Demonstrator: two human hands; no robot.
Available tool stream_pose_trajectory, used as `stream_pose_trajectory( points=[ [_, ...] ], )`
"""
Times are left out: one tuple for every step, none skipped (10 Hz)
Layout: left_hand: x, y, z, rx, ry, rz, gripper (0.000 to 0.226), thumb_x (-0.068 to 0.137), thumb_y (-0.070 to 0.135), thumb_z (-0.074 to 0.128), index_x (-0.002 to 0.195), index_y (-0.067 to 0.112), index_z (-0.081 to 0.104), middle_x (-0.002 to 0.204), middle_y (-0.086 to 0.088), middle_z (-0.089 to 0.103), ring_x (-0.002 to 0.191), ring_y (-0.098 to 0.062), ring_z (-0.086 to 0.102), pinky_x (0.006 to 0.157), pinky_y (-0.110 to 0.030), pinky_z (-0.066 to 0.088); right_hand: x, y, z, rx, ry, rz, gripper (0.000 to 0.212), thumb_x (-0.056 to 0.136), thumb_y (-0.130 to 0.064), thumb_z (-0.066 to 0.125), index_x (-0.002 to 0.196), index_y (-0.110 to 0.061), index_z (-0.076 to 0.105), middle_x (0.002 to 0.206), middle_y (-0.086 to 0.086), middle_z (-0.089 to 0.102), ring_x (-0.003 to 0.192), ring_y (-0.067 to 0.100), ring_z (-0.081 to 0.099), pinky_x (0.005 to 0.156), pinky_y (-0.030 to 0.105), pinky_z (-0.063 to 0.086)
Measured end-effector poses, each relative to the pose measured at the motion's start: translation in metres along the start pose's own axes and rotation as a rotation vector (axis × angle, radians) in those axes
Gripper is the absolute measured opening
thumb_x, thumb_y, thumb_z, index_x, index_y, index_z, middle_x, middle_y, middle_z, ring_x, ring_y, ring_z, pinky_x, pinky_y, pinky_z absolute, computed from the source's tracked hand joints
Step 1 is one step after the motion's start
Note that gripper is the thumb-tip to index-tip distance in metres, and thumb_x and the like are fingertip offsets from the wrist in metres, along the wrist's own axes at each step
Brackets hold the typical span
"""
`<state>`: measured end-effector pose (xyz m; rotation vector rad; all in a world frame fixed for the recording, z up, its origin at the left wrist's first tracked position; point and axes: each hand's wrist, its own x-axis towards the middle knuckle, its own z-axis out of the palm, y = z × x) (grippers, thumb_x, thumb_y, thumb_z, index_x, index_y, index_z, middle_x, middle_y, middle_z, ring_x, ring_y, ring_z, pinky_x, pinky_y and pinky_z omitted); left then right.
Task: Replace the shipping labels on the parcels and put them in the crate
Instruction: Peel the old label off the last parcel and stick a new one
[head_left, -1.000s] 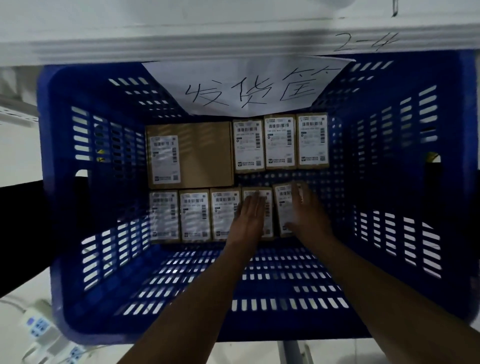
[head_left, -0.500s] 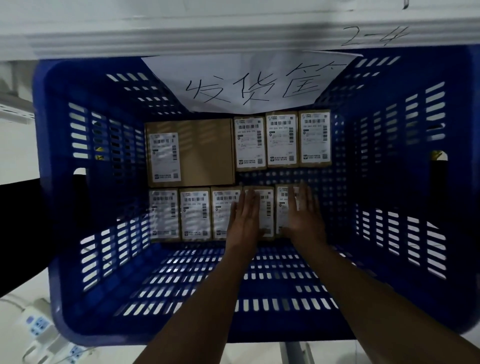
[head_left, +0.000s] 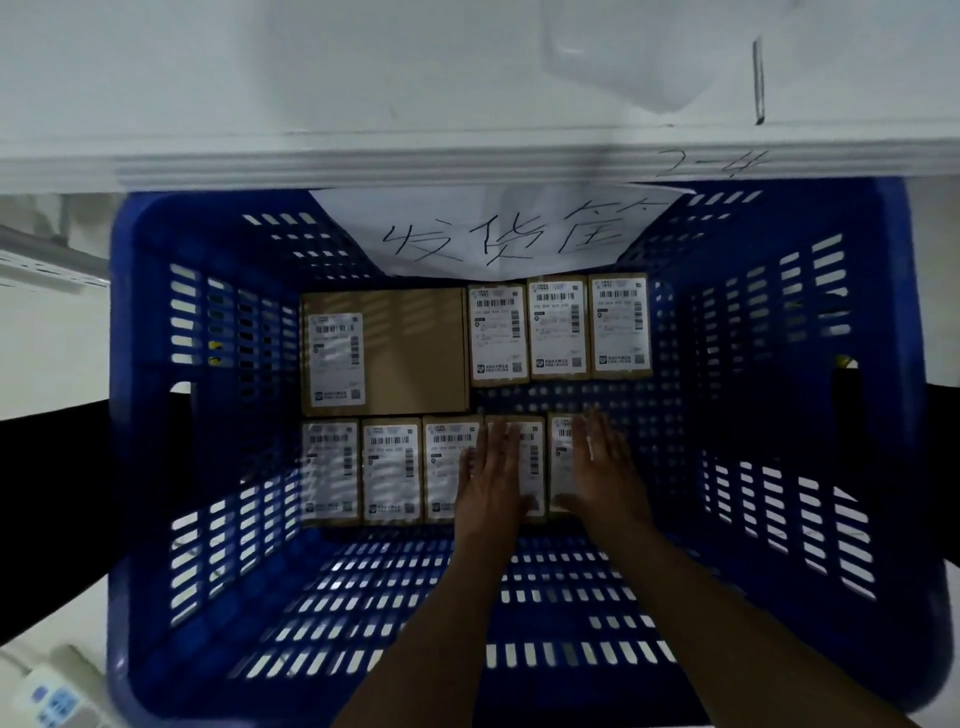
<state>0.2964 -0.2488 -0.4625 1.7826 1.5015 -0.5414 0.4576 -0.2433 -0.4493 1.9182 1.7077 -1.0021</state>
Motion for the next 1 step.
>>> stream_pose_trajectory(
  points=[
    [-0.0017, 0.0063, -0.0134, -0.079, 0.033, -0.024, 0.097, 0.102, 0.037, 0.057, 0.158, 0.018, -0.021, 0.168, -0.004, -0.023, 0.156, -0.021, -0.017, 0.126, -0.041, -0.006, 0.0000, -0.0069, -0.0161, 0.017, -0.010, 0.024, 0.111, 0.090, -0.050, 0.068, 0.159, -0.011, -0.009, 0.166, 0.014, -0.017, 0.154, 0.033, -0.001, 0.126, 0.041, 0.007]
  ],
)
